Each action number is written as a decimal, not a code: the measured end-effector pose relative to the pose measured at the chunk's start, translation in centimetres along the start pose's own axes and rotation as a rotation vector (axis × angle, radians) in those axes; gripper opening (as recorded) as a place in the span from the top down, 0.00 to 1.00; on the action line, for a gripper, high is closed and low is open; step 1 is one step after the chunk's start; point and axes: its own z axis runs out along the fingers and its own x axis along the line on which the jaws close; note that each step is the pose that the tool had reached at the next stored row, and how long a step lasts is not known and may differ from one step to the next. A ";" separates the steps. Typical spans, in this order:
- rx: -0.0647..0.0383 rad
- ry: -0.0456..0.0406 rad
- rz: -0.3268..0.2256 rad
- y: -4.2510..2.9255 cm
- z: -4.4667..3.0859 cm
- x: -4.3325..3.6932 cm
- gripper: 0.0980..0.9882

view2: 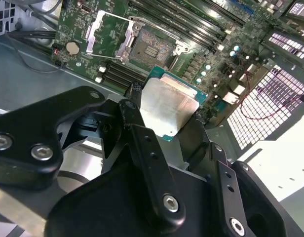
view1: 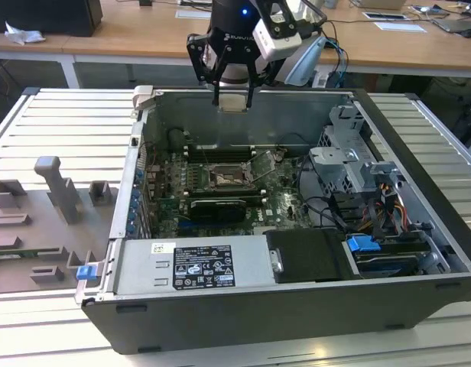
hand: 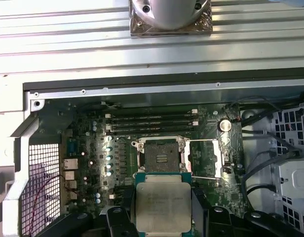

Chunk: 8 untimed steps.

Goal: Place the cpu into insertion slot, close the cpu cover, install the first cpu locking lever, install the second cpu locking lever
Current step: 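Place the cpu into insertion slot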

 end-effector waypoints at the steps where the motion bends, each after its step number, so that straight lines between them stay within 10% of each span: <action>1: 0.000 -0.0004 0.005 0.00 0.00 0.00 0.50; 8: -0.001 -0.0034 0.038 0.00 0.00 0.00 0.50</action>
